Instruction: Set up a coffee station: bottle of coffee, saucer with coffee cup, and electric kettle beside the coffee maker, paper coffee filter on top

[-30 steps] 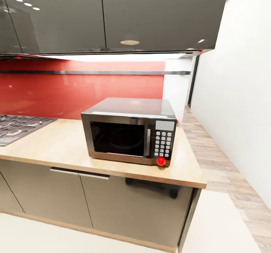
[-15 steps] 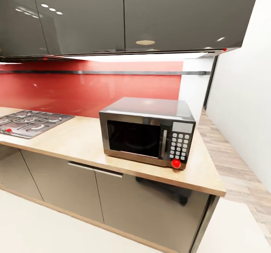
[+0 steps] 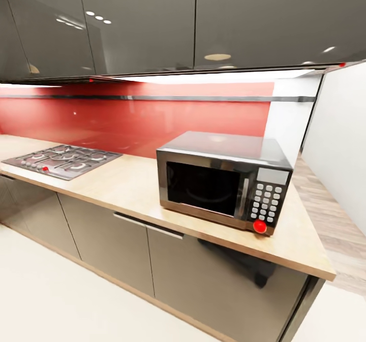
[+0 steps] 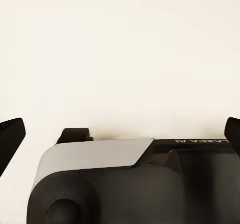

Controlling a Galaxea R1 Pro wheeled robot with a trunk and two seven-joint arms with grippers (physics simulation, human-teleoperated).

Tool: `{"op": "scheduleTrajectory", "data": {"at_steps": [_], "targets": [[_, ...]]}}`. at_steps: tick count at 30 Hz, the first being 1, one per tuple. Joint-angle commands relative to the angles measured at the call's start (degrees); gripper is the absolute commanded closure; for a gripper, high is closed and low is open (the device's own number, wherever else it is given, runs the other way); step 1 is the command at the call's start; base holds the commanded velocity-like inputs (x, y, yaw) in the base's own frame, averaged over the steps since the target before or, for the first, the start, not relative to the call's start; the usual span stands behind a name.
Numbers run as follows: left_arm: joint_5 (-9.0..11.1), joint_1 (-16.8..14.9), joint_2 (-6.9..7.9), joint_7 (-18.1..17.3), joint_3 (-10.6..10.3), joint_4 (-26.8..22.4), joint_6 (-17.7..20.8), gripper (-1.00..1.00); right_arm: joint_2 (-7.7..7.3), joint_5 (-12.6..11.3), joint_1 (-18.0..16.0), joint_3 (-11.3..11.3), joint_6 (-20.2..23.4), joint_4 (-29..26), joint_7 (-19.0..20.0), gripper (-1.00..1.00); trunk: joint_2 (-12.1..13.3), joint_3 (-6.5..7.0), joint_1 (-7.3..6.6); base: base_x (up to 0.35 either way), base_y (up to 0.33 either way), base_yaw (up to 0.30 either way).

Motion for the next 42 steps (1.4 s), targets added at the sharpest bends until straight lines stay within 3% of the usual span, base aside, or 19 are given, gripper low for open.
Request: {"op": "scheduleTrajectory", "data": {"at_steps": [1, 28, 42], "targets": [[0.0, 0.0, -0.02, 0.0, 0.1, 0.0, -0.1, -1.0, -0.01, 0.0, 0.0, 0.0, -0.2, 0.0, 0.0, -1.0, 0.0, -0.05, 0.0, 0.0, 0.0, 0.24], [0.0, 0.0, -0.02, 0.0, 0.1, 0.0, -0.2, -1.0, 0.03, 0.1, 0.0, 0.1, -0.2, 0.0, -0.3, -1.0, 0.0, -0.05, 0.0, 0.001, 0.001, 0.24], [0.0, 0.0, -0.02, 0.0, 0.0, 0.0, -0.1, -1.0, 0.08, 0.2, 0.0, 0.1, -0.2, 0.0, -0.2, -1.0, 0.0, -0.05, 0.0, 0.224, 0.168, 0.168]]}}
